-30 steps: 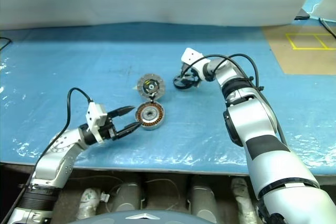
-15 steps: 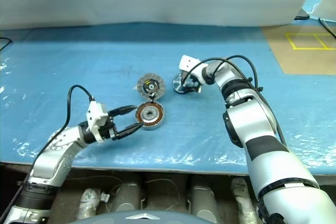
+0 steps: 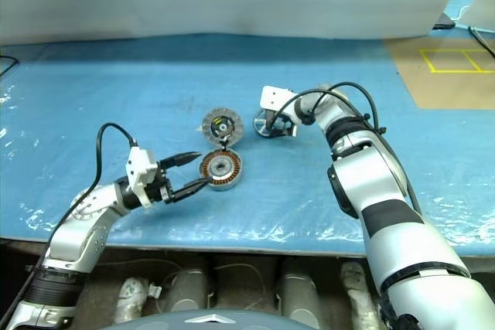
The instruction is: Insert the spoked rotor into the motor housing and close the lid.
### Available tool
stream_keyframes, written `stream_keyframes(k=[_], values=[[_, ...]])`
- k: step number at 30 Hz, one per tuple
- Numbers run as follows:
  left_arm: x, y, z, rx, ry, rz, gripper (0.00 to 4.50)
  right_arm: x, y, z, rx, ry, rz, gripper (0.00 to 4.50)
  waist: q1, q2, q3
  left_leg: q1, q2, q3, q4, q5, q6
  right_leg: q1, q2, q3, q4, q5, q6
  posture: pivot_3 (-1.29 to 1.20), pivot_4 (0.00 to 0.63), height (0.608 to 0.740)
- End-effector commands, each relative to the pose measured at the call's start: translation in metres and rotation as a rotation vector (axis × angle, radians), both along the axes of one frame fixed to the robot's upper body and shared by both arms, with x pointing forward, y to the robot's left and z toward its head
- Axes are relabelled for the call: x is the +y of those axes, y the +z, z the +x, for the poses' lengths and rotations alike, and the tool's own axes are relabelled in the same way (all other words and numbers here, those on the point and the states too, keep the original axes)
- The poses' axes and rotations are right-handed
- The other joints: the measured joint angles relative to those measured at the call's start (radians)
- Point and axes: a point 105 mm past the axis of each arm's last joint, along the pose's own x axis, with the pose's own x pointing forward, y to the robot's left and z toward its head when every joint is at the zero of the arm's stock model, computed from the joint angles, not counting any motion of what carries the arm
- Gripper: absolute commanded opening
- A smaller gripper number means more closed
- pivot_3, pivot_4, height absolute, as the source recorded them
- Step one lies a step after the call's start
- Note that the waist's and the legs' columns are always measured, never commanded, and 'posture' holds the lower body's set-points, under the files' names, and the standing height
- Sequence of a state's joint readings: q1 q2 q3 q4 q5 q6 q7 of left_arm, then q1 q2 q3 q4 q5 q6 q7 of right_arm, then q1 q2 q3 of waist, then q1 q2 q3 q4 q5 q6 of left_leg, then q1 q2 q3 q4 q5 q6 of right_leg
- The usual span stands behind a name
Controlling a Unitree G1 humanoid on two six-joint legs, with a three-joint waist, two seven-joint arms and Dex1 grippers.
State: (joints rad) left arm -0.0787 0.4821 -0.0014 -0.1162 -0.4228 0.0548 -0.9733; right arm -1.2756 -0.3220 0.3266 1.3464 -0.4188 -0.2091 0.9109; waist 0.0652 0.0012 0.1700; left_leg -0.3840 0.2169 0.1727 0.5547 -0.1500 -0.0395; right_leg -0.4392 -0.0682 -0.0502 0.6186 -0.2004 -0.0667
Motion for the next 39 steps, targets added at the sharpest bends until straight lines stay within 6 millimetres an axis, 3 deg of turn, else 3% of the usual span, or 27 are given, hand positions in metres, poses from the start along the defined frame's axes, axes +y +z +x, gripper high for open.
stream_keyframes(k=[1, 8, 9, 13, 21, 32, 39], values=[[0.005, 0.006, 0.000, -0.040, 0.009, -0.007, 3.48, 0.007, 0.017, 0.004, -0.058, 0.027, -0.002, 4.46, 0.000, 0.000, 0.000, 0.000, 0.000, 0.000, 0.000, 0.000, 0.000, 0.000, 0.000, 0.000, 0.000, 0.000, 0.000, 0.00, 0.150, 0.740], [0.002, 0.003, -0.003, -0.036, 0.004, -0.006, 3.48, 0.004, 0.008, 0.003, -0.041, 0.018, -0.020, 4.46, 0.000, 0.000, 0.000, 0.000, 0.000, 0.000, 0.000, 0.000, 0.000, 0.000, 0.000, 0.000, 0.000, 0.000, 0.000, 0.00, 0.150, 0.740], [0.001, 0.004, -0.003, -0.036, 0.004, -0.006, 3.48, 0.004, 0.008, 0.003, -0.047, 0.016, -0.024, 4.29, 0.000, 0.000, 0.000, 0.000, 0.000, 0.000, 0.000, 0.000, 0.000, 0.000, 0.000, 0.000, 0.000, 0.000, 0.000, 0.00, 0.150, 0.740], [0.000, 0.004, -0.003, -0.036, 0.004, -0.006, 3.48, 0.004, 0.011, 0.004, -0.063, 0.015, -0.029, 3.30, 0.000, 0.000, 0.000, 0.000, 0.000, 0.000, 0.001, 0.000, 0.000, 0.000, 0.000, 0.000, 0.000, 0.000, 0.000, 0.00, 0.150, 0.740], [-0.003, 0.003, -0.004, -0.031, -0.003, -0.003, 3.48, 0.001, 0.003, 0.004, -0.060, -0.001, -0.052, 0.75, 0.000, 0.000, 0.000, 0.000, 0.000, 0.000, 0.001, 0.000, 0.000, 0.000, 0.000, 0.000, 0.001, 0.000, 0.000, 0.00, 0.150, 0.740], [-0.004, 0.007, -0.004, -0.034, -0.002, 0.001, 3.48, -0.013, -0.024, -0.003, 0.028, -0.045, -0.079, 0.76, 0.001, 0.000, 0.000, 0.002, 0.000, 0.000, 0.003, 0.000, 0.000, 0.002, 0.000, 0.000, 0.003, 0.000, 0.000, 0.00, 0.150, 0.740], [-0.004, 0.010, -0.004, -0.038, -0.006, -0.005, 3.48, -0.009, 0.004, 0.007, -0.064, -0.065, -0.008, 0.76, 0.002, 0.000, 0.000, 0.002, 0.001, 0.000, 0.006, 0.000, 0.000, 0.003, 0.000, 0.001, 0.005, 0.000, 0.000, 0.00, 0.150, 0.740]])
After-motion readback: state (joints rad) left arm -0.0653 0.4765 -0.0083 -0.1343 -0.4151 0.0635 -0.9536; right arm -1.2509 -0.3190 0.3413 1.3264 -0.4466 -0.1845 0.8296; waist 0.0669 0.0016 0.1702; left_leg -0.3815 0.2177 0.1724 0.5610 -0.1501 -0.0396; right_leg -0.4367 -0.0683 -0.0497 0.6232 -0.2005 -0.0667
